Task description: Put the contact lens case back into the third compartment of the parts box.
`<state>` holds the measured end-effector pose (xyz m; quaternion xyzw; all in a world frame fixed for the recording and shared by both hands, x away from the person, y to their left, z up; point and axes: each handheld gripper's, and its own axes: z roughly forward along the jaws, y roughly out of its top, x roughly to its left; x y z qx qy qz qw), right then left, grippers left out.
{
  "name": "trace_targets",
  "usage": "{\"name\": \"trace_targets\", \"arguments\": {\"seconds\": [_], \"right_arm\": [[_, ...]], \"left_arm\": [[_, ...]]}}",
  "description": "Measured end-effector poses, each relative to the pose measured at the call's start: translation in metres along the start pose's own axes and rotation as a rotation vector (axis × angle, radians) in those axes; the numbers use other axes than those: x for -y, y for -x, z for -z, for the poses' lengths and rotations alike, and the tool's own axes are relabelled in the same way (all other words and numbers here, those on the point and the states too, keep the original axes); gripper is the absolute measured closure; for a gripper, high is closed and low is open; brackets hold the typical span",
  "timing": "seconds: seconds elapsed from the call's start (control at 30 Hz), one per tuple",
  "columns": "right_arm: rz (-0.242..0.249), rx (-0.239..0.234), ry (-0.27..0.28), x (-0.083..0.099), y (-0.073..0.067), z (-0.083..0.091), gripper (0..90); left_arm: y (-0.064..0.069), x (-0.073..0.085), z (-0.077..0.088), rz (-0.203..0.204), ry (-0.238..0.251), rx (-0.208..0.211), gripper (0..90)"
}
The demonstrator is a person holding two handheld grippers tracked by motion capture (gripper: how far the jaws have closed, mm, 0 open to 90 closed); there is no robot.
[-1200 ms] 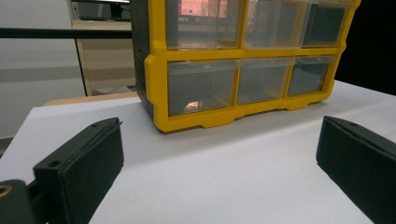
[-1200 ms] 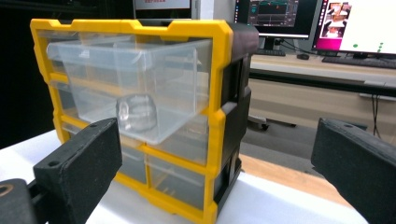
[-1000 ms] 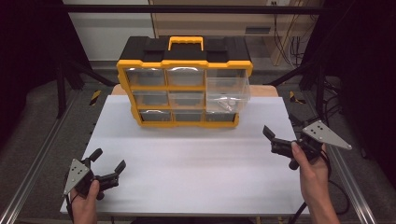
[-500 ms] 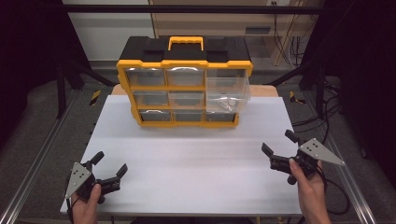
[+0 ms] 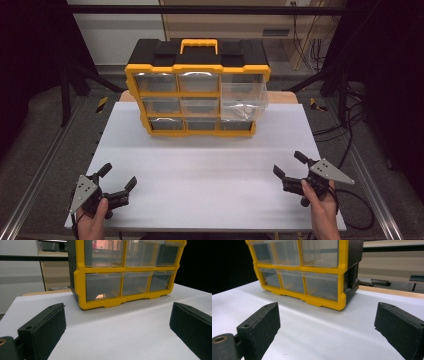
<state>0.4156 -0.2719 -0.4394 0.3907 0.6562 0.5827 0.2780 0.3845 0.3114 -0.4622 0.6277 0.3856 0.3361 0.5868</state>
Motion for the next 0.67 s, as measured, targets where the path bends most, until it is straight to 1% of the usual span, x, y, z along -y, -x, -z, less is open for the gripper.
{"name": "trace_targets", "arguments": {"seconds": [0.1,0.27,0.3,0.37,0.5,0.67], "right_arm": [[0.018,-0.014,-0.004,0.007,-0.001,-0.005,7.0],[0.023,-0.032,-0.007,0.010,-0.005,-0.011,7.1],[0.033,-0.037,-0.011,0.011,-0.006,-0.012,7.2],[0.016,-0.064,-0.008,0.012,-0.009,-0.016,7.2],[0.011,-0.083,0.001,0.014,-0.012,-0.020,7.3],[0.024,-0.078,0.018,0.013,-0.015,-0.021,7.2]], "left_arm": [[-0.001,0.000,0.000,0.004,0.002,-0.003,0.3],[-0.002,0.001,0.000,0.011,0.004,0.001,0.3],[-0.002,0.001,0.000,0.009,0.001,0.003,0.3],[-0.001,0.002,-0.002,0.008,-0.004,0.007,0.3],[0.001,0.003,-0.004,0.002,-0.013,0.016,0.3],[0.002,0.002,-0.005,-0.001,-0.013,0.022,0.3]]}}
